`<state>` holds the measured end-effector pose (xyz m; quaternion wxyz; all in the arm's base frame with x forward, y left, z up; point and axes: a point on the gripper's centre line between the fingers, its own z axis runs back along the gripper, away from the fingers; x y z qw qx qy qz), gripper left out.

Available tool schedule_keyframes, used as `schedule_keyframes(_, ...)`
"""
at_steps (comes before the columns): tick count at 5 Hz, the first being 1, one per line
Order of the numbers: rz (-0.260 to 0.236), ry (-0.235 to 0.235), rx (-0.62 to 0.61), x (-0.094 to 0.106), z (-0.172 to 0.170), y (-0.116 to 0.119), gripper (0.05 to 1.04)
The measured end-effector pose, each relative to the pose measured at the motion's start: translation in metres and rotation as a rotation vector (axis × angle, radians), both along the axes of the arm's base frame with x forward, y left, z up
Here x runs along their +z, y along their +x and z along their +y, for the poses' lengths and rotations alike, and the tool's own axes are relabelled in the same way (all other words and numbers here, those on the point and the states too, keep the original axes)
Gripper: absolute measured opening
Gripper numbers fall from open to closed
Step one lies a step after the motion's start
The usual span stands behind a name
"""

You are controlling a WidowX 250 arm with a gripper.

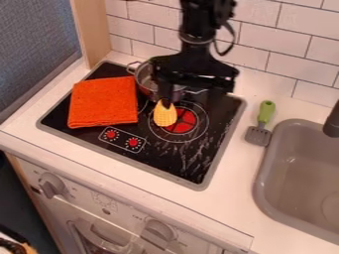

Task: Move yellow object to the right side of the burner

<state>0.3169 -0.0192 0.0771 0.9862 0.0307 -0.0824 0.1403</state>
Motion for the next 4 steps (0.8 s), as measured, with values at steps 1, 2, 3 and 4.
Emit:
schedule_keyframes(1,-0.004,0.018,0.056,-0.009,0.016,-0.007,0.998)
schedule_keyframes(2,-0.038,0.048,0.076,-0.012,0.026,-0.004,0.998)
schedule_keyframes(3,-0.038,0.062,0.091,-0.029,0.040,-0.001,0.998)
schedule_keyframes(4,-0.066,0.057,0.087,-0.038,0.044,0.005,0.998)
